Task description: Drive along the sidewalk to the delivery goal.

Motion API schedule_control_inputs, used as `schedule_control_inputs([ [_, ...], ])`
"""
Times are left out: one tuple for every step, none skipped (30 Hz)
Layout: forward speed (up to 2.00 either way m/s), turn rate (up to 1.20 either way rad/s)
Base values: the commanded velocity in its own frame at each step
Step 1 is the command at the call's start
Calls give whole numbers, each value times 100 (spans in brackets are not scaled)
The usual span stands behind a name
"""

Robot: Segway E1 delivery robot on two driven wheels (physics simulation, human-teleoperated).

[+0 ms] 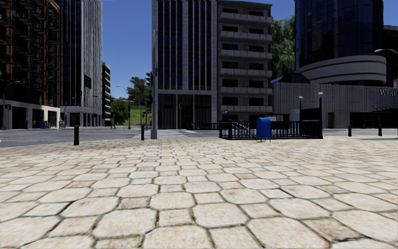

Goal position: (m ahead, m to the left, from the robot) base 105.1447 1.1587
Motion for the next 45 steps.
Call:
schedule_control_inputs([
  [198,26],
  [198,26],
  [198,26],
  [198,26],
  [198,26],
  [198,26],
  [198,26],
  [198,26],
  [198,26],
  [198,26],
  [198,26],
  [198,26],
  [198,26],
  [198,26],
  [198,24],
  [198,24],
  [198,23],
  [198,23],
  [198,23],
  [198,23],
  [198,23],
  [198,23],
  [198,23],
  [198,23],
  [198,23],
  [198,23],
  [198,23],
  [198,23],
  [198,23],
  [198,23],
  [198,23],
  [198,22],
  [198,17],
  [198,10],
  [198,10],
  [198,0],
  [198,0],
  [198,0],
  [198,0],
  [198,0],
  [198,0],
  [198,0],
  [198,0],
  [198,0],
  [198,0],
])
